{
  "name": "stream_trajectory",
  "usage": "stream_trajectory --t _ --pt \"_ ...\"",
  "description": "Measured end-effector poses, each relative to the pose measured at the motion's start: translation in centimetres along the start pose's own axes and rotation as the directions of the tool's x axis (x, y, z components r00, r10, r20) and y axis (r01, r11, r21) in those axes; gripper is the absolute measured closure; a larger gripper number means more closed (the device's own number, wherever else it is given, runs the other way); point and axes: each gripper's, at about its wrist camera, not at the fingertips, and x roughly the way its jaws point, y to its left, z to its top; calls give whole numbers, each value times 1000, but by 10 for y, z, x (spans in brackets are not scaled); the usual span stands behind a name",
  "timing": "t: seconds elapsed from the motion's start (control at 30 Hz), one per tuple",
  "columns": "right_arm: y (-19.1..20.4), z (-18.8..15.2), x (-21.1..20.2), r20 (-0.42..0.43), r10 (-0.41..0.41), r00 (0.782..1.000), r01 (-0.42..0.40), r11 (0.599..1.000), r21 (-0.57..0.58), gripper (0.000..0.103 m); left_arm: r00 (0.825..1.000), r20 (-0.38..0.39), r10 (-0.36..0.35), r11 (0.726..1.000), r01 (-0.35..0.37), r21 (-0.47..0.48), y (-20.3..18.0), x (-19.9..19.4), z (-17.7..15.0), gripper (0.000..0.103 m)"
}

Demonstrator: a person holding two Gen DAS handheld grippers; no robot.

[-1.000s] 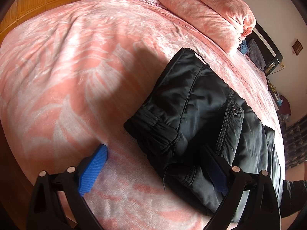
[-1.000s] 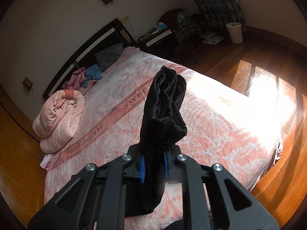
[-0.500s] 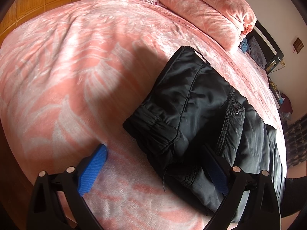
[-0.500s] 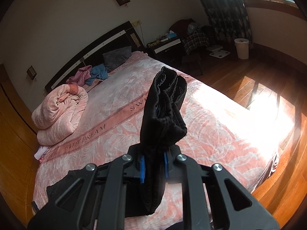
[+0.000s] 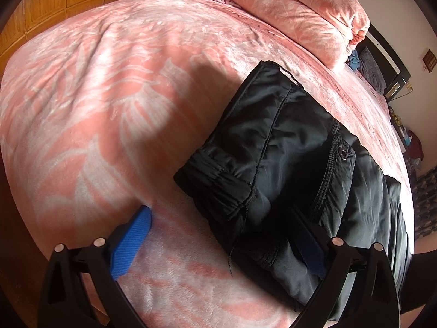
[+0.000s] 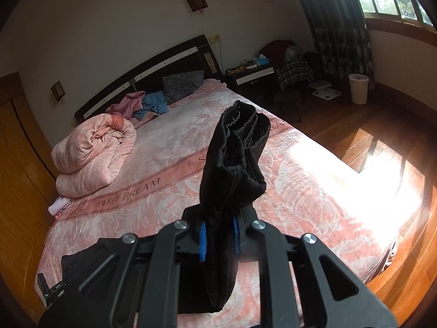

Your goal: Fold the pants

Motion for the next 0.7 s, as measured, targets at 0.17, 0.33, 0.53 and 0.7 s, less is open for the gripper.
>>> stream_trajectory --t 0.17,0.33,0.53,0.7 --pt "1 3 0 5 12 1000 -12 1000 -19 90 1000 -6 22 1000 -22 1 -2 3 2 4" --pt "3 1 -2 8 13 1000 -13 999 -45 90 999 -10 33 999 -33 1 -2 5 5 4" --pt "9 3 -2 5 12 1000 -12 998 -65 90 999 -11 33 999 -33 -1 -2 5 5 4" --pt "18 5 -4 8 9 1000 -8 996 -93 90 1000 -10 26 1000 -26 -5 -1 5 5 4"
